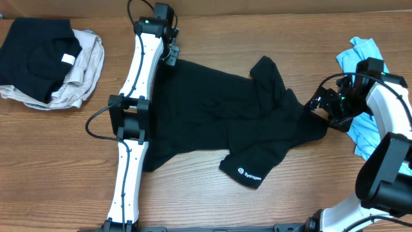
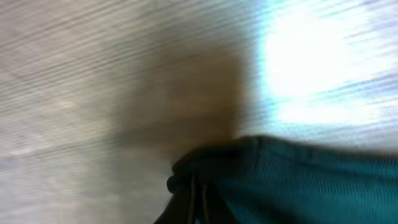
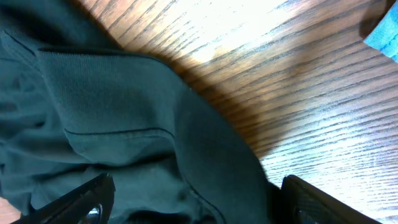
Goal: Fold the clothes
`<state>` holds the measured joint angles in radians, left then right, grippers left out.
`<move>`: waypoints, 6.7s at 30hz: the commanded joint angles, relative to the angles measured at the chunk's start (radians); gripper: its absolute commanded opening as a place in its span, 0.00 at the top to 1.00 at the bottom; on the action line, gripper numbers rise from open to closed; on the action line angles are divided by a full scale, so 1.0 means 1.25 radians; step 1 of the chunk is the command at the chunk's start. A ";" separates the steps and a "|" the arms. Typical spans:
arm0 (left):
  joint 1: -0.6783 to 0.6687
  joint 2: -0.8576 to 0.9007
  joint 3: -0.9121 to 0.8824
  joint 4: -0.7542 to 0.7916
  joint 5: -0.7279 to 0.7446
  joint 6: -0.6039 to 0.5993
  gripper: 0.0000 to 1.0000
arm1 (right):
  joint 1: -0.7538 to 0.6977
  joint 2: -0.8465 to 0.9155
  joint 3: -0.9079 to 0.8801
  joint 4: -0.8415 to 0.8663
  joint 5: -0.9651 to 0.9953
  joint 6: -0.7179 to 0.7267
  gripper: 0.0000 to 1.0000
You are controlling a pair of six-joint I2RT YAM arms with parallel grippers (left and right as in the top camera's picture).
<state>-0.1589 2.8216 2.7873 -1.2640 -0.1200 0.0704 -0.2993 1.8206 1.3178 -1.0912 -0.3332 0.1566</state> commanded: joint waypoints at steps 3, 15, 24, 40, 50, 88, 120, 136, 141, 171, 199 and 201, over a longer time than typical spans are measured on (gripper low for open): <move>0.062 0.034 -0.004 0.061 -0.045 -0.069 0.96 | 0.003 -0.002 -0.002 0.020 0.002 -0.004 0.11; 0.167 0.056 -0.004 0.016 0.018 -0.153 0.96 | 0.094 -0.002 -0.002 0.243 -0.095 -0.070 0.11; 0.156 0.056 -0.004 -0.076 0.065 -0.177 0.96 | 0.284 0.003 -0.002 0.495 0.083 -0.087 0.10; 0.137 0.056 -0.005 -0.067 0.069 -0.170 0.96 | 0.325 0.176 -0.002 0.647 0.059 -0.087 0.09; 0.137 0.056 -0.005 -0.066 0.067 -0.170 0.96 | 0.309 0.195 -0.002 0.628 0.050 -0.083 0.74; 0.145 -0.157 0.284 -0.311 0.079 -0.192 0.00 | 0.024 -0.226 0.136 0.259 -0.097 0.025 0.24; -0.078 -0.941 -0.796 -0.248 -0.068 -0.394 0.00 | 0.250 -0.561 -0.216 -0.022 -0.067 0.096 0.18; 0.029 -1.013 -1.255 0.038 0.109 -0.410 0.00 | 0.568 -0.305 -0.294 0.118 0.230 0.340 0.18; 0.029 -1.014 -1.305 0.022 0.118 -0.427 0.00 | 0.566 -0.273 -0.294 0.125 0.235 0.339 0.15; 0.029 -0.992 -1.574 0.336 -0.035 -0.460 0.49 | 0.500 -0.269 -0.348 0.203 0.245 0.333 0.12; 0.027 -0.992 -1.574 0.419 0.028 -0.206 0.76 | 0.500 -0.269 -0.348 0.201 0.245 0.333 0.12; 0.027 -0.992 -1.574 0.422 0.036 -0.206 0.89 | 0.500 -0.270 -0.348 0.201 0.245 0.333 0.12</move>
<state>-0.1242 1.5749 0.8234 -0.7368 -0.0967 -0.2214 0.3279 1.4822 0.8879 -0.8417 -0.0372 0.5720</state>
